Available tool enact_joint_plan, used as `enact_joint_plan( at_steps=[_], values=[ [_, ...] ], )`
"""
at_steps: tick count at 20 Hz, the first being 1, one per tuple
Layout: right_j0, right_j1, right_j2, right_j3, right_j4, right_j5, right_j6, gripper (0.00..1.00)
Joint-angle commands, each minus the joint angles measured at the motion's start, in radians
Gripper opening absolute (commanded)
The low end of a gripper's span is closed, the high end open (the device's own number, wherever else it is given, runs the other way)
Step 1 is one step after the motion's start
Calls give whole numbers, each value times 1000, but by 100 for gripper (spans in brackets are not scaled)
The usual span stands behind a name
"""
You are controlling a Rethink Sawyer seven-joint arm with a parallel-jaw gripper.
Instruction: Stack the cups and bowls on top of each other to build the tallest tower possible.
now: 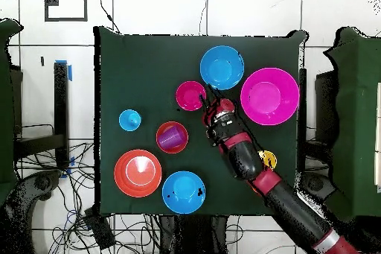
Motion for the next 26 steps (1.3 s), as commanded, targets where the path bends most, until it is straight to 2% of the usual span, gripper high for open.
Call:
enact_joint_plan(
  at_steps=[1, 2, 3, 4, 6, 7, 10, 12, 15, 16, 17, 18, 19, 20, 22, 24, 26],
  values=[
    [308, -508, -278, 203, 491, 399, 397, 100],
    [314, -550, -282, 224, 570, 491, 430, 100],
    [291, -565, -245, 251, 635, 548, 457, 100],
    [247, -553, -187, 276, 670, 575, 483, 100],
    [135, -496, -34, 328, 714, 567, 517, 100],
    [63, -435, 46, 345, 719, 575, 505, 100],
    [-84, -296, 200, 383, 768, 657, 472, 100],
    [-116, -316, 205, 394, 790, 731, 452, 100],
    [-134, -300, 156, 386, 764, 737, 390, 100],
    [-137, -276, 154, 416, 738, 688, 378, 100],
    [-140, -262, 124, 398, 718, 674, 341, 100],
    [-141, -240, 140, 404, 701, 615, 341, 100],
    [-152, -214, 115, 368, 662, 559, 297, 100],
    [-149, -178, 130, 352, 636, 493, 285, 100],
    [-162, -118, 137, 326, 601, 444, 252, 100],
    [-202, 49, 93, 274, 557, 469, 131, 100],
    [-228, 188, 28, 211, 486, 469, 25, 100]
  ],
)
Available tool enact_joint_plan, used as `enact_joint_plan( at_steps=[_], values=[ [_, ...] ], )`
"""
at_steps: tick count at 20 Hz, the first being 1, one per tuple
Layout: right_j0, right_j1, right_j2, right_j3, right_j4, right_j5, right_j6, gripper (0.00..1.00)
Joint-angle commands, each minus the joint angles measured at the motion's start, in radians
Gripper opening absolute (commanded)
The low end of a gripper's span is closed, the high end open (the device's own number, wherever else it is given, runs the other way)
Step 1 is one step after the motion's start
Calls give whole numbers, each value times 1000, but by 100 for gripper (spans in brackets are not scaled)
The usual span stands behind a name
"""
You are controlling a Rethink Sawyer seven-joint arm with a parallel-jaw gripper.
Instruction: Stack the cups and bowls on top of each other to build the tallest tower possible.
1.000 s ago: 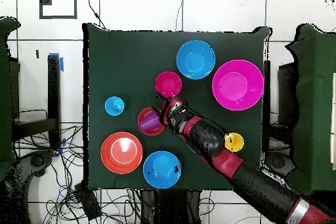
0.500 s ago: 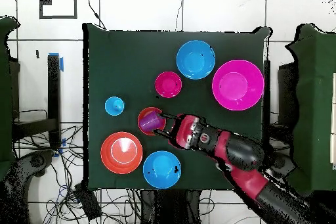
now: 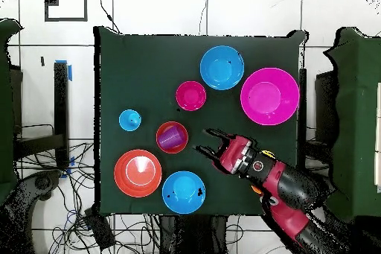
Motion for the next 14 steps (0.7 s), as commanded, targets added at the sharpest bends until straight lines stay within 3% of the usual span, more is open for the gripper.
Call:
enact_joint_plan(
  at_steps=[1, 4, 8, 14],
  values=[
    [-2, 409, -132, -145, -152, -82, -252, 100],
    [-47, 510, -200, -201, -256, -72, -307, 100],
    [-124, 699, -288, -342, -395, -33, -413, 100],
    [-142, 791, -310, -474, -486, 24, -443, 100]
  ],
)
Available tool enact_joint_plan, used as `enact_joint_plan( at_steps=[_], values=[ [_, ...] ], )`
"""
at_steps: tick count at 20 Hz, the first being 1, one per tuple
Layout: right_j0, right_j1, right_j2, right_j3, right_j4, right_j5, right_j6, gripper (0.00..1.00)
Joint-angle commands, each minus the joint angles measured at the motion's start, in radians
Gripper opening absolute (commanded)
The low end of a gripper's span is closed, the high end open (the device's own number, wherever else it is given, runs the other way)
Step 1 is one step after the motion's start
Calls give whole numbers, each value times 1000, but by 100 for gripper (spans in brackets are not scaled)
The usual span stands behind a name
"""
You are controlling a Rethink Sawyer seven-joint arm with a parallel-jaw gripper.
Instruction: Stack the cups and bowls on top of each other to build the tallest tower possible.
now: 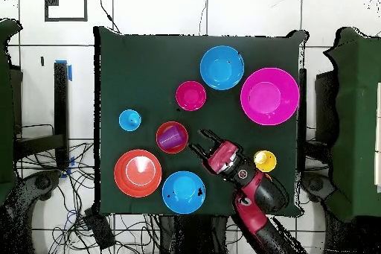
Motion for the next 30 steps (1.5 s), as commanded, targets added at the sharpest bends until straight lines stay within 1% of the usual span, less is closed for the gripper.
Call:
enact_joint_plan(
  at_steps=[1, 2, 4, 6, 9, 12, 14, 16, 17, 18, 19, 20, 21, 22, 23, 24, 25, 27, 28, 29, 30],
  values=[
    [22, 248, -121, -318, -117, 67, -344, 100],
    [19, 255, -120, -326, -127, 68, -347, 100],
    [13, 270, -117, -350, -164, 40, -355, 100],
    [14, 267, -114, -363, -182, 43, -360, 100],
    [22, 247, -115, -395, -210, 57, -372, 100],
    [35, 220, -115, -418, -210, 103, -372, 100],
    [38, 211, -114, -434, -225, 116, -373, 100],
    [25, 208, -111, -424, -230, 140, -378, 100],
    [28, 188, -109, -402, -233, 130, -348, 100],
    [36, 169, -110, -400, -240, 121, -330, 100],
    [58, 107, -108, -359, -248, 91, -270, 100],
    [84, 37, -109, -323, -238, 85, -209, 100],
    [118, -61, -107, -272, -235, 72, -142, 100],
    [135, -119, -106, -247, -220, 90, -111, 100],
    [172, -265, -95, -169, -182, 112, -23, 100],
    [192, -362, -86, -136, -158, 138, 12, 100],
    [208, -440, -79, -108, -128, 153, 48, 100],
    [242, -527, -106, -122, -105, 189, 42, 100],
    [256, -550, -125, -138, -89, 216, 33, 100],
    [270, -573, -153, -157, -87, 231, 20, 100],
    [285, -577, -178, -183, -87, 234, 3, 100]
  ],
)
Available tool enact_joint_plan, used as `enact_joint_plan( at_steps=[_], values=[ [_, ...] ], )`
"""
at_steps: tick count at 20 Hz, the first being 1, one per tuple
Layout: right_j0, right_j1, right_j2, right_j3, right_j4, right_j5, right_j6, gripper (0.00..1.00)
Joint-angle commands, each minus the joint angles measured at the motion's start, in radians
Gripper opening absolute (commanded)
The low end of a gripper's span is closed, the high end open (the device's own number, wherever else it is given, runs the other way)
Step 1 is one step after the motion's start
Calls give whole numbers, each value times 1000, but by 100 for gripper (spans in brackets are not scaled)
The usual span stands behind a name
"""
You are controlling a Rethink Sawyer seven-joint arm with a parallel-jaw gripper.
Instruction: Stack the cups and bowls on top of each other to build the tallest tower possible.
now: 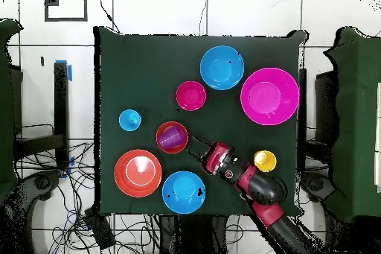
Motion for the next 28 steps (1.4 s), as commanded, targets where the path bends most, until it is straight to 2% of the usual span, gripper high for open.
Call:
enact_joint_plan(
  at_steps=[1, 3, 7, 10, 12, 13, 15, 16, 18, 19, 21, 23, 26, 28],
  values=[
    [164, -365, -156, -115, 79, 142, 94, 100],
    [189, -388, -210, -164, 39, 128, 52, 100],
    [220, -416, -261, -193, 2, 64, 44, 100],
    [242, -474, -259, -161, 12, 39, 58, 100],
    [241, -511, -247, -146, 13, 78, 25, 100],
    [195, -510, -187, -106, 30, 102, -6, 100],
    [61, -423, -23, 5, 84, 90, -36, 100],
    [22, -389, 20, 43, 97, 88, -43, 100],
    [-79, -258, 108, 136, 102, 28, -51, 100],
    [-107, -200, 114, 151, 93, -1, -58, 100],
    [-153, -69, 112, 152, 87, 7, -100, 100],
    [-182, 46, 111, 114, 84, 44, -159, 100],
    [-245, 184, 152, 115, 112, 98, -187, 100],
    [-269, 247, 188, 105, 112, 132, -216, 100]
  ],
)
